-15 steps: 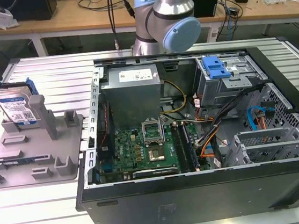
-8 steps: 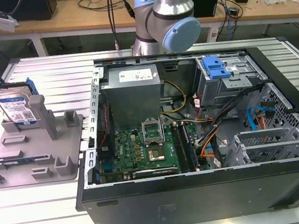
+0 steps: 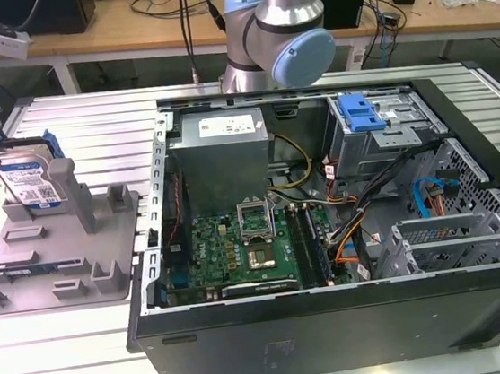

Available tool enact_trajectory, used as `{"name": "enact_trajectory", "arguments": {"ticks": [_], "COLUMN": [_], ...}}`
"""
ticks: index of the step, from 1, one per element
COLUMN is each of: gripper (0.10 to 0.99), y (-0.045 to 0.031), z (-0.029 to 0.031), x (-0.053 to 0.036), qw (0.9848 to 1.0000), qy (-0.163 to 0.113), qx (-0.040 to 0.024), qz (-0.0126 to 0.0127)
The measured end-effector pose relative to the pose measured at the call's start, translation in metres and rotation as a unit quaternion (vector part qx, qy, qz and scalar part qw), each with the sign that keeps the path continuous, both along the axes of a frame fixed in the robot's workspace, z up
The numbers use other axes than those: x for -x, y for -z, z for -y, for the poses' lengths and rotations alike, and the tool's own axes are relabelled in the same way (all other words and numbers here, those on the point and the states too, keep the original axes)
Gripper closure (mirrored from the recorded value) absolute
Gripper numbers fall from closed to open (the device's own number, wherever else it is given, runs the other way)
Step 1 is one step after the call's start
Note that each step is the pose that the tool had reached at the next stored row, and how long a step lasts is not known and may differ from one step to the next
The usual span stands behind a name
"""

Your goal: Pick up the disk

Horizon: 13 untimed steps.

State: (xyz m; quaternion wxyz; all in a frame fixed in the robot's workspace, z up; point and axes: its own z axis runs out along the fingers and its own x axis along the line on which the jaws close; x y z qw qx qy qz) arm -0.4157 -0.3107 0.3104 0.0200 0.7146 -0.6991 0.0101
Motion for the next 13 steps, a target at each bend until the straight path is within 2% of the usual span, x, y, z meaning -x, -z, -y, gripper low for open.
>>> {"name": "enact_trajectory", "arguments": {"ticks": [7,13], "gripper": [0.604,0.604], "y": [0.0045,0.0081], "z": [-0.0014,-0.0015], "x": [0.0001,0.0004], "qw": [1.0,1.0], "qy": [-0.002,-0.003], "qx": [0.0002,0.0003], "qz": [0.0012,0.0013]}}
